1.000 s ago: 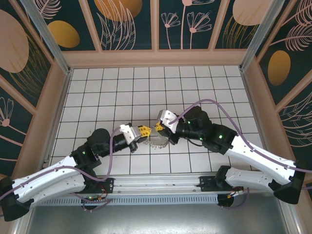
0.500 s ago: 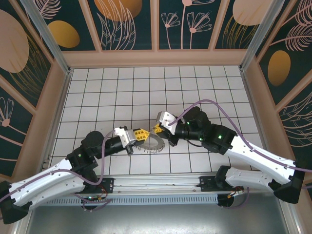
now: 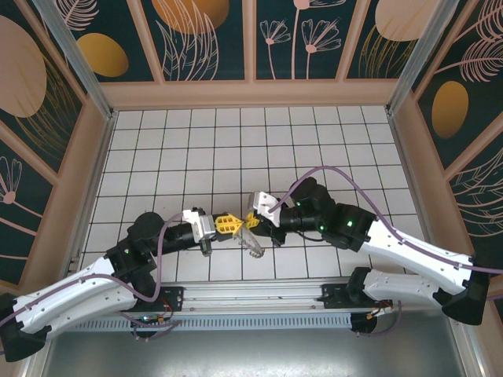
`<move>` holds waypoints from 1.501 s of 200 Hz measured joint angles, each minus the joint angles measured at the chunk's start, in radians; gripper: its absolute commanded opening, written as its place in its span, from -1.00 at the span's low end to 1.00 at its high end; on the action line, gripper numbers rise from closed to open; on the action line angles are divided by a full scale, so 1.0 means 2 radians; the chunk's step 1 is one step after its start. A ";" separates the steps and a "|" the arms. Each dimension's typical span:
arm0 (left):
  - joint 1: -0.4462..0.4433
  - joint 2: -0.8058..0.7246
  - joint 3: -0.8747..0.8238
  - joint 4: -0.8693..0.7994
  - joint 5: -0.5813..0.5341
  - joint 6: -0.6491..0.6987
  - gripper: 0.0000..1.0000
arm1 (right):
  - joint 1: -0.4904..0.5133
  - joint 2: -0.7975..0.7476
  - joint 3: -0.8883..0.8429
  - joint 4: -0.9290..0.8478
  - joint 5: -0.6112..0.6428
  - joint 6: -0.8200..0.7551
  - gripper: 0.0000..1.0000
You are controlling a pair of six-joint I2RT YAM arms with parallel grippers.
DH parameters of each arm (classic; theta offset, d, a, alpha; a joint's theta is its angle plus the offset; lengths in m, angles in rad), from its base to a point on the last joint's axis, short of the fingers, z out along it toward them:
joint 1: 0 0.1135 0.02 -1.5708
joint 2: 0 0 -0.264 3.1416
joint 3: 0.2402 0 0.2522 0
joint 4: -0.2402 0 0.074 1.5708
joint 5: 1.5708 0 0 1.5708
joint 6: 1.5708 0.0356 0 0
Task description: Put the keys on the keyring
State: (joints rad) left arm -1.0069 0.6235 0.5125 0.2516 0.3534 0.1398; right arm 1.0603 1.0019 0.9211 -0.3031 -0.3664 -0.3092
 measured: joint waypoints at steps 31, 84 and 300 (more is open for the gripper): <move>0.000 0.004 0.000 0.007 0.008 -0.002 -1.00 | 0.001 0.005 -0.001 0.006 -0.015 0.000 -1.00; 0.000 0.012 0.000 0.018 0.025 -0.010 -1.00 | 0.004 0.025 -0.002 0.036 -0.029 -0.003 -1.00; 0.000 0.010 0.003 0.008 0.024 -0.018 -1.00 | 0.008 -0.069 -0.052 0.097 0.010 0.000 -1.00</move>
State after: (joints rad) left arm -1.0073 0.6434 0.5182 0.2680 0.4015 0.1032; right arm 1.0756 0.8646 0.8162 -0.1089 -0.3470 -0.3084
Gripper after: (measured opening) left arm 0.047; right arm 0.060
